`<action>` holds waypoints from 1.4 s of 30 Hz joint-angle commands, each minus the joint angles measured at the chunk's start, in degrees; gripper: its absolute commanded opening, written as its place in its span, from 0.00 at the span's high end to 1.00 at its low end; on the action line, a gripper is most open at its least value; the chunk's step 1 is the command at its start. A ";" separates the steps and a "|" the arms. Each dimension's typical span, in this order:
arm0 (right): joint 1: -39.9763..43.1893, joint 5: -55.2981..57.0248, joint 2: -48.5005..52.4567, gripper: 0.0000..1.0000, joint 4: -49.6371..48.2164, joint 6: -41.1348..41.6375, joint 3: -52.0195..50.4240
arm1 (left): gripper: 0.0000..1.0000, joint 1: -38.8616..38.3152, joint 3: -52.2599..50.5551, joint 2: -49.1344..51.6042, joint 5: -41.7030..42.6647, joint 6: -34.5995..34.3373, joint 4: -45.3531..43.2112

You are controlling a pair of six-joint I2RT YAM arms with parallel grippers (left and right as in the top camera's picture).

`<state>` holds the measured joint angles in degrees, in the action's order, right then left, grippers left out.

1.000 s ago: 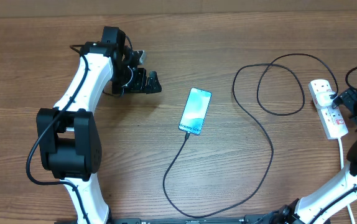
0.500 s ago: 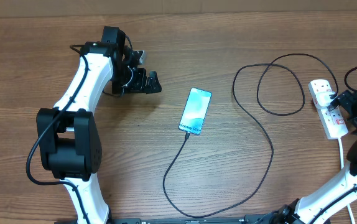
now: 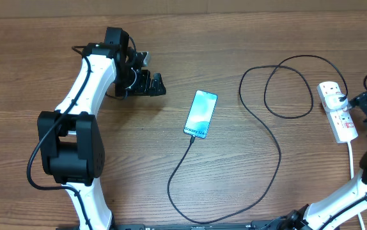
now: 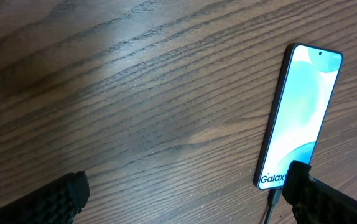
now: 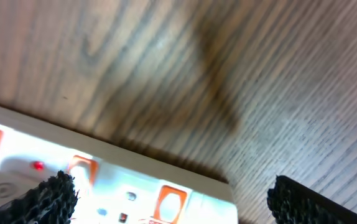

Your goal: Plug charger to phone and switch on socket

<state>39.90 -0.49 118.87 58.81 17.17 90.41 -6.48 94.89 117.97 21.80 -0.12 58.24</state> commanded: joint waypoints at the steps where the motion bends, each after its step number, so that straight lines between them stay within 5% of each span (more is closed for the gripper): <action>1: -0.22 -2.43 -2.58 0.00 -1.01 0.35 -0.37 | 0.00 0.09 0.61 -1.64 -0.20 -0.72 -0.02; 42: -1.70 -1.60 1.18 0.00 -3.69 -1.16 -6.82 | 0.00 0.09 0.61 -1.64 -0.20 -0.72 -0.02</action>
<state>39.33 -1.61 118.54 53.89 16.53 85.91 -6.48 94.89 117.97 21.80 -0.12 58.26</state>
